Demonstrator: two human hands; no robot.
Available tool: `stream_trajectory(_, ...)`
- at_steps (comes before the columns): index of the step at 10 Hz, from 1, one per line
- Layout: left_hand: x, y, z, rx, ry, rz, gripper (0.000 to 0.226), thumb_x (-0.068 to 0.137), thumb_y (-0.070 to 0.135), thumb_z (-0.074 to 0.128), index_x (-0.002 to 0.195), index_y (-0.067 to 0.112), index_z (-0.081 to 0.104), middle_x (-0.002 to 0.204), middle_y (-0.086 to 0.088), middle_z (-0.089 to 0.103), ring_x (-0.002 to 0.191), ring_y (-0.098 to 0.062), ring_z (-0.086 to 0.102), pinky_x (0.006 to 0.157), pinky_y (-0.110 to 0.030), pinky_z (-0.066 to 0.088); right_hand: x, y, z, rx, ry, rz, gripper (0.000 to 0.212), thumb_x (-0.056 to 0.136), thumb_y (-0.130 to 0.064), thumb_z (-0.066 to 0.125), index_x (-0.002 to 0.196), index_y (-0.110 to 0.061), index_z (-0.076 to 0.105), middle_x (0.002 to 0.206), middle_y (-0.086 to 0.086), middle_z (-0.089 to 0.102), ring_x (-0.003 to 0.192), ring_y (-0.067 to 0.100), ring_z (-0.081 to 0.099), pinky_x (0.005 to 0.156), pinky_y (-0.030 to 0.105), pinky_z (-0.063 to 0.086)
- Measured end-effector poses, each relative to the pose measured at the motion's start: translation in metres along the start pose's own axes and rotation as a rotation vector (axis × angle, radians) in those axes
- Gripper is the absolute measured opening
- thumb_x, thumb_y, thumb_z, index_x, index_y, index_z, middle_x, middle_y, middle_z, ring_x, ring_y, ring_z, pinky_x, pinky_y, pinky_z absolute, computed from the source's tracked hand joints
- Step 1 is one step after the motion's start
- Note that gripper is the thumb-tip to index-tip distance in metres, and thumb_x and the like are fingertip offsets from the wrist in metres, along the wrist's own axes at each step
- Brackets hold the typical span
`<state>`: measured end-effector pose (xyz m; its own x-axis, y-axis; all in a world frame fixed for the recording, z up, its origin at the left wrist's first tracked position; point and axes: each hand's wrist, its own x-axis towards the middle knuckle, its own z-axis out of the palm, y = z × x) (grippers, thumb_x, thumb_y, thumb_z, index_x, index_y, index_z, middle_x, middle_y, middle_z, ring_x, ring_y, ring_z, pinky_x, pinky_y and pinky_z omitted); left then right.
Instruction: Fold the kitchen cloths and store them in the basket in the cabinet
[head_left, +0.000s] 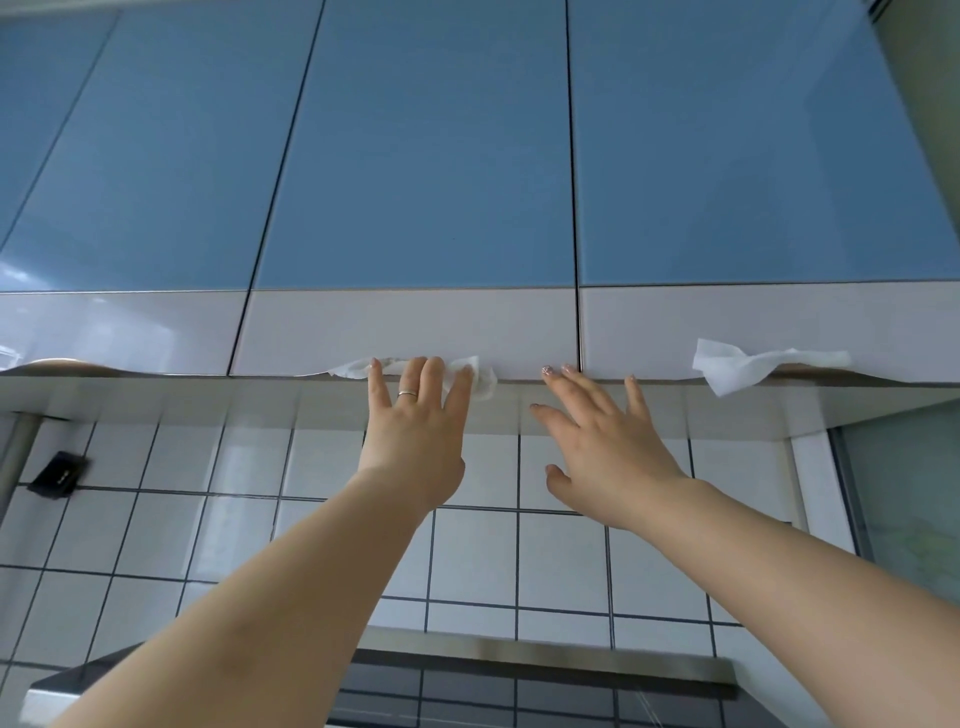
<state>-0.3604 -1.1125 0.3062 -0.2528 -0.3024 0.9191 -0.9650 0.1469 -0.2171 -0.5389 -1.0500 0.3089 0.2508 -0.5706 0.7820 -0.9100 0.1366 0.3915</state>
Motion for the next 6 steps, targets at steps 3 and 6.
stream_trajectory(3, 0.000, -0.020, -0.008, -0.079, 0.053, 0.100, 0.073, 0.086, 0.021, 0.046, 0.148, 0.025, 0.008, 0.149, -0.003, 0.022, 0.141, -0.023, 0.018, 0.112, -0.058, -0.007, 0.001, 0.001, -0.019, -0.076, -0.051, -0.034, 0.045, 0.090, -0.037, 0.044, 0.133, -0.024, 0.042, 0.158, 0.001, 0.001, 0.146, 0.018, -0.001, 0.114, 0.058, 0.003)
stream_trajectory(6, -0.012, -0.057, -0.031, -0.100, -0.008, 0.180, 0.071, 0.091, 0.033, 0.048, 0.150, 0.028, 0.009, 0.157, 0.002, 0.016, 0.144, -0.020, 0.016, 0.118, -0.048, 0.000, -0.001, 0.005, -0.032, 0.026, 0.069, -0.212, 0.047, 0.091, -0.032, 0.045, 0.136, -0.020, 0.042, 0.156, 0.005, 0.016, 0.145, 0.019, 0.011, 0.116, 0.039, 0.015)
